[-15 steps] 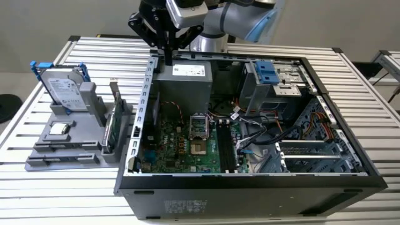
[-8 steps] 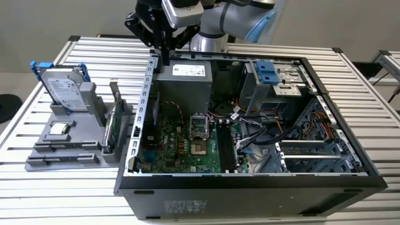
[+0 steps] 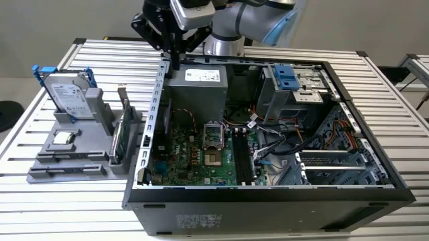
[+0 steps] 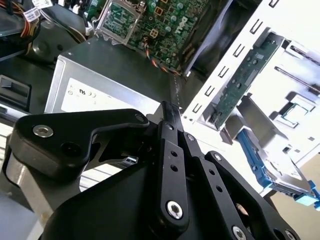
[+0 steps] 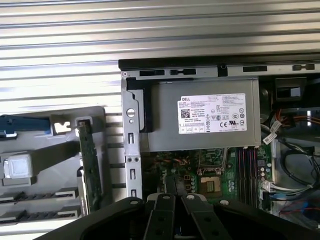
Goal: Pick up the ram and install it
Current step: 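Reach for the ram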
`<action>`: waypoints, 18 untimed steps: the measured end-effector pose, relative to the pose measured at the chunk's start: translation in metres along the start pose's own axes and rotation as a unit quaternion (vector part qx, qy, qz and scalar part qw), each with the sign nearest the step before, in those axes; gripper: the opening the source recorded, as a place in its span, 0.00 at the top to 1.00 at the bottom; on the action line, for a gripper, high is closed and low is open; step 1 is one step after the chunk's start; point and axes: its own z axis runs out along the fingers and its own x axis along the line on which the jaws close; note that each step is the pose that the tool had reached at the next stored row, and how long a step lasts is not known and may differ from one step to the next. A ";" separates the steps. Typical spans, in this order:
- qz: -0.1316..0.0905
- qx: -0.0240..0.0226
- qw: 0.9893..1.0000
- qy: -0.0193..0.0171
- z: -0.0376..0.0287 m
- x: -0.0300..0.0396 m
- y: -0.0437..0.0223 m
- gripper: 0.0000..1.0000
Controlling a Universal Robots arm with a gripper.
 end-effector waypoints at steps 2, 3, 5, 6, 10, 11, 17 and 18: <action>0.000 0.000 1.000 0.000 0.0000 0.0008 -0.0001 1.00; 0.000 0.000 1.000 0.000 0.0000 0.0013 -0.0001 1.00; 0.000 0.000 1.000 0.000 0.0000 0.0020 -0.0002 1.00; 0.000 0.000 1.000 0.000 0.0000 0.0024 -0.0002 1.00; 0.000 0.000 1.000 0.000 -0.0001 0.0039 -0.0003 1.00; 0.000 0.000 1.000 0.000 -0.0001 0.0043 -0.0003 1.00; 0.000 0.000 1.000 0.000 -0.0002 0.0064 -0.0005 1.00; 0.000 0.000 1.000 0.000 -0.0002 0.0068 -0.0005 1.00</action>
